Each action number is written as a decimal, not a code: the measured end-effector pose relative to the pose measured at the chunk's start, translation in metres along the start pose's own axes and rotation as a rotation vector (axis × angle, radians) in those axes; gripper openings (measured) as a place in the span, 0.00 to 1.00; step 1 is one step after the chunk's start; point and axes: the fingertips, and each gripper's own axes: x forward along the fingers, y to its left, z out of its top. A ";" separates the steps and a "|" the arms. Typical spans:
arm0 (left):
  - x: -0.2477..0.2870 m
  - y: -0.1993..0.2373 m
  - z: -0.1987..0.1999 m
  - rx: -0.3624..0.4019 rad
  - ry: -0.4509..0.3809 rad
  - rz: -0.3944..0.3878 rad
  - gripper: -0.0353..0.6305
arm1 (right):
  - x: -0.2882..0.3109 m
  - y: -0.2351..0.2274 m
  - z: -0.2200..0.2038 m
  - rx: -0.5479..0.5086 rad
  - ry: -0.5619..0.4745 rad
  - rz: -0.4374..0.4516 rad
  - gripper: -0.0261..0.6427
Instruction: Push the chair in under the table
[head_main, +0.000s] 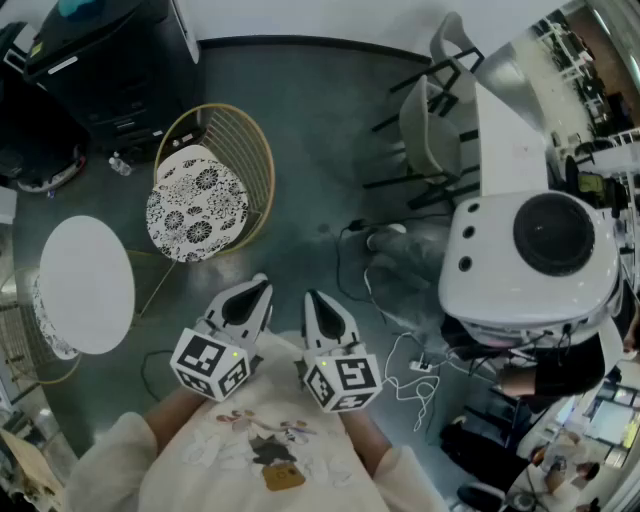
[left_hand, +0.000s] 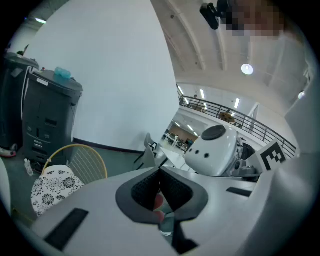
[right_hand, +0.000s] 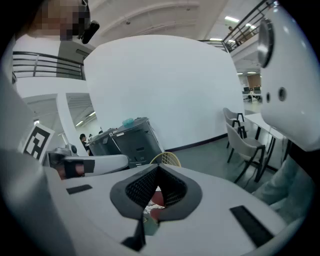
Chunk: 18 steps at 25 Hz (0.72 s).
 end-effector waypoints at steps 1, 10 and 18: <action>0.004 0.009 0.008 -0.007 -0.012 0.014 0.07 | 0.015 0.001 0.006 0.008 0.005 0.010 0.05; 0.011 0.107 0.067 -0.132 -0.165 0.321 0.07 | 0.138 0.049 0.059 -0.178 0.159 0.336 0.05; 0.033 0.144 0.078 -0.197 -0.255 0.614 0.07 | 0.202 0.041 0.089 -0.256 0.299 0.594 0.05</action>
